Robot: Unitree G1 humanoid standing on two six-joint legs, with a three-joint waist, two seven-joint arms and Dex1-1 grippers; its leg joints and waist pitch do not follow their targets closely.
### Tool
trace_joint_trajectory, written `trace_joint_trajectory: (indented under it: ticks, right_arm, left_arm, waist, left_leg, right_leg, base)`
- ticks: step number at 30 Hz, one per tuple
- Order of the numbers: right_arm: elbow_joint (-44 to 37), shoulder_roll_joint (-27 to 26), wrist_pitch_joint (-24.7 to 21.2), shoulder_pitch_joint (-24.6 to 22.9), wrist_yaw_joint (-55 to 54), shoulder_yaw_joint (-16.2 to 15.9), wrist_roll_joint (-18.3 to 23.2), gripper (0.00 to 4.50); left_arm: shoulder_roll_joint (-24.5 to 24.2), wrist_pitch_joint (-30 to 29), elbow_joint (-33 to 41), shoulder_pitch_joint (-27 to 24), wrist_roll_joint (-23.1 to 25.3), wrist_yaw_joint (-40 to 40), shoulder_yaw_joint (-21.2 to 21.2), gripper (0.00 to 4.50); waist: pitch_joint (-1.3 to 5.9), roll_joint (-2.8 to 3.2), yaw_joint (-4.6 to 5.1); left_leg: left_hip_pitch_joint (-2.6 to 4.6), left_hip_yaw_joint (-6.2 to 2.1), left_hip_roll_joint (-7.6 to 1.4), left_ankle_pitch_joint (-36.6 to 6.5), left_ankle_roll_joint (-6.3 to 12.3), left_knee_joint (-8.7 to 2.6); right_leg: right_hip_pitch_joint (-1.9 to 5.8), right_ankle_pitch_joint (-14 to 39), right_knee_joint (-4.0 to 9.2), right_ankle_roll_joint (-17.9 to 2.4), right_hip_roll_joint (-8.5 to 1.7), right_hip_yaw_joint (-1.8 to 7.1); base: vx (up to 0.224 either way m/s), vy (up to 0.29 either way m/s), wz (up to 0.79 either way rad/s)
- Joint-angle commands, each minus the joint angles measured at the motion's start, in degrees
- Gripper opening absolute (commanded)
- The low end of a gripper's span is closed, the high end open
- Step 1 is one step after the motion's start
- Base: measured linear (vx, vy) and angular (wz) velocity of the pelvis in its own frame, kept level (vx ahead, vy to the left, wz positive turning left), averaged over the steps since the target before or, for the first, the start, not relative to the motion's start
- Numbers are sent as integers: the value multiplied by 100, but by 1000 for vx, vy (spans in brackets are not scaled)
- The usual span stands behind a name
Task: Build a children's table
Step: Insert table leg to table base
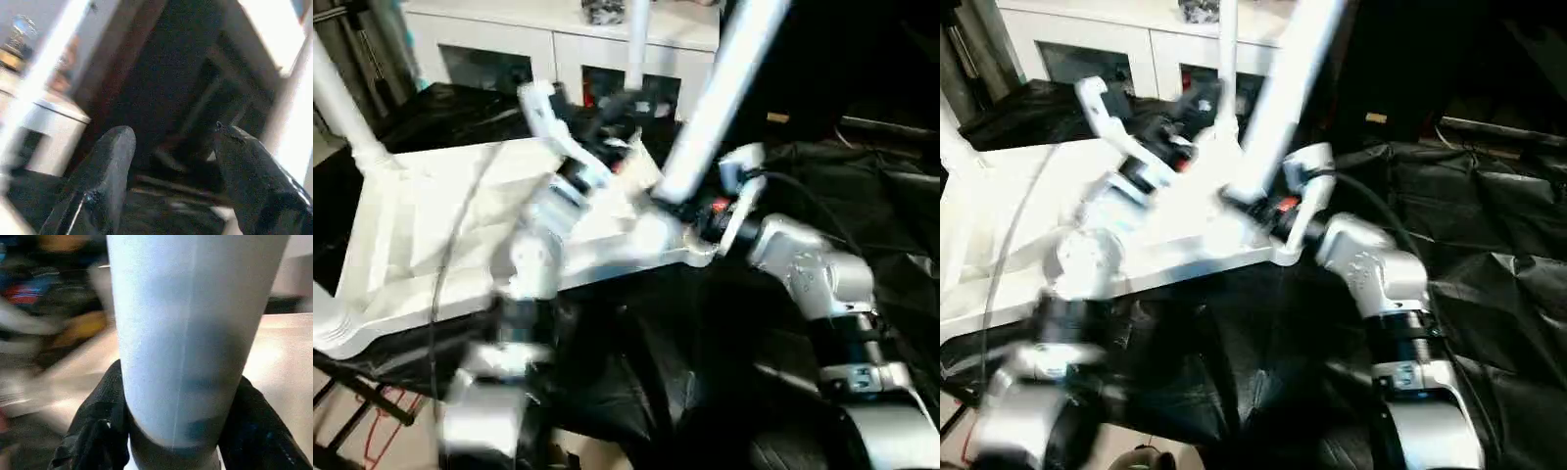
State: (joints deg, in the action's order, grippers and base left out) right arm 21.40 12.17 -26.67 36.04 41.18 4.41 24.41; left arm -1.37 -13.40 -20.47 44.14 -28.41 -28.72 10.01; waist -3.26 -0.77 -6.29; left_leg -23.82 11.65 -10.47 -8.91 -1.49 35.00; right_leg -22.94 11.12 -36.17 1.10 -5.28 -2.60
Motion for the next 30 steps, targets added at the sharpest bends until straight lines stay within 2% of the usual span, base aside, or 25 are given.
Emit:
trace_joint_trajectory:
  ticks: [1,2,4,5,6,9,10,11,12,14,15,16,17,18,19,20,22,23,24,25,26,27,30]
  right_arm:
    - [189,100,298,-102,-570,306,-259,190]
    - [268,207,468,-226,-952,466,-426,190]
    - [278,258,520,-276,-1048,487,-494,190]
    - [274,385,552,-397,-1220,512,-614,190]
    - [270,416,551,-431,-1264,517,-642,190]
    - [153,537,563,-674,-1337,545,-725,189]
    - [128,545,558,-706,-1337,552,-726,189]
    - [86,555,548,-756,-1333,565,-725,189]
    - [4,583,558,-866,-1323,536,-765,189]
    - [-109,602,538,-978,-1328,510,-784,189]
    - [-109,602,538,-978,-1328,510,-784,189]
    - [-163,603,529,-1022,-1338,507,-778,189]
    - [-259,613,521,-1108,-1378,492,-776,189]
    - [-259,613,521,-1108,-1378,492,-776,189]
    - [-302,616,519,-1147,-1393,484,-780,189]
    - [-339,616,513,-1178,-1411,486,-780,189]
    - [-418,607,488,-1231,-1432,495,-776,189]
    - [-472,610,468,-1265,-1437,496,-771,189]
    - [-531,617,445,-1309,-1436,497,-764,189]
    - [-549,624,439,-1325,-1433,497,-761,189]
    - [-601,642,421,-1376,-1431,496,-752,189]
    - [-614,651,415,-1394,-1429,499,-750,189]
    - [-642,668,388,-1439,-1441,514,-759,189]
  left_arm:
    - [-252,167,-244,-19,590,-468,-526,300]
    - [-576,217,-481,-84,1086,-898,-1126,300]
    - [-650,197,-578,-87,1210,-990,-1294,300]
    - [-767,277,-938,-27,1501,-1177,-1631,300]
    - [-799,327,-1057,-3,1587,-1247,-1727,300]
    - [-849,452,-1927,238,2030,-1592,-2141,300]
    - [-843,469,-2046,276,2082,-1619,-2177,300]
    - [-828,499,-2233,335,2163,-1655,-2222,300]
    - [-812,460,-2620,464,2306,-1792,-2329,300]
    - [-780,397,-3002,601,2432,-1820,-2398,300]
    - [-780,397,-3002,601,2432,-1820,-2398,272]
    - [-762,354,-3174,671,2470,-1819,-2408,272]
    - [-752,340,-3567,842,2603,-1662,-2469,265]
    - [-752,340,-3567,842,2603,-1662,-2469,265]
    - [-747,418,-3770,928,2657,-1524,-2476,259]
    - [-742,446,-3941,999,2694,-1388,-2462,243]
    - [-727,553,-4240,1116,2774,-1266,-2416,219]
    - [-734,541,-4353,1154,2802,-1260,-2394,219]
    - [-748,508,-4436,1171,2818,-1310,-2377,219]
    - [-752,495,-4455,1171,2812,-1339,-2366,211]
    - [-749,481,-4538,1180,2778,-1503,-2319,195]
    - [-746,522,-4551,1164,2749,-1633,-2302,181]
    - [-690,444,-4661,1170,2552,-2002,-2146,175]
  waist:
    - [458,31,20]
    - [471,107,27]
    - [476,84,5]
    - [491,90,0]
    - [488,130,-2]
    - [491,89,36]
    - [499,147,31]
    - [502,109,38]
    - [496,145,61]
    - [493,152,99]
    - [487,151,109]
    - [489,226,115]
    - [477,289,132]
    - [475,246,149]
    - [484,244,146]
    - [484,246,139]
    - [487,346,144]
    - [497,322,136]
    - [497,370,132]
    - [495,360,137]
    - [503,391,134]
    - [502,392,141]
    - [497,404,149]
  left_leg:
    - [270,-162,-231,-1176,-354,-446]
    - [297,-152,-230,-1210,-406,-441]
    - [313,-145,-233,-1164,-420,-434]
    - [283,-146,-221,-1056,-388,-432]
    - [279,-145,-215,-1043,-372,-425]
    - [234,-140,-189,-1019,-245,-415]
    - [236,-145,-190,-1034,-226,-409]
    - [234,-140,-186,-1046,-152,-396]
    - [220,-143,-182,-1022,-99,-400]
    - [209,-153,-184,-1047,18,-387]
    - [206,-147,-180,-1067,55,-385]
    - [210,-152,-185,-1079,93,-373]
    - [242,-148,-198,-1213,85,-380]
    - [236,-149,-192,-1257,89,-378]
    - [218,-155,-179,-1198,134,-373]
    - [219,-154,-179,-1181,161,-368]
    - [224,-152,-172,-1196,210,-355]
    - [215,-167,-184,-1129,230,-359]
    - [213,-168,-181,-1093,247,-354]
    - [207,-162,-180,-1080,292,-353]
    - [210,-170,-186,-1070,299,-354]
    - [210,-165,-188,-1079,312,-355]
    - [221,-164,-188,-1194,288,-366]
  right_leg:
    - [204,836,455,-942,-283,174]
    - [179,812,446,-922,-268,179]
    - [181,649,433,-929,-260,178]
    - [217,332,393,-1047,-268,175]
    - [206,291,396,-1054,-262,178]
    - [262,59,393,-1153,-279,182]
    - [268,51,379,-1185,-290,182]
    - [279,40,402,-1203,-298,189]
    - [287,-15,413,-1262,-296,182]
    - [310,11,405,-1401,-310,171]
    - [305,98,424,-1413,-308,169]
    - [302,219,428,-1473,-325,170]
    - [267,316,475,-1484,-299,168]
    - [281,327,467,-1485,-284,167]
    - [310,321,456,-1490,-293,163]
    - [306,365,459,-1503,-302,161]
    - [287,530,506,-1491,-293,159]
    - [307,453,476,-1501,-297,153]
    - [299,434,470,-1505,-300,151]
    - [296,431,475,-1516,-299,148]
    - [297,424,467,-1536,-304,146]
    - [288,410,476,-1564,-297,142]
    - [278,503,481,-1620,-300,137]
  base:
    - [0,0,0]
    - [0,0,0]
    - [0,0,0]
    - [0,0,0]
    - [0,0,0]
    - [0,0,0]
    - [0,0,0]
    - [0,0,0]
    - [0,0,0]
    - [0,0,0]
    - [0,0,0]
    - [0,0,0]
    - [0,0,0]
    - [0,0,0]
    - [0,0,0]
    - [0,0,0]
    - [0,0,0]
    - [0,0,0]
    - [0,0,0]
    - [0,0,0]
    - [0,0,0]
    - [0,0,0]
    - [0,0,0]
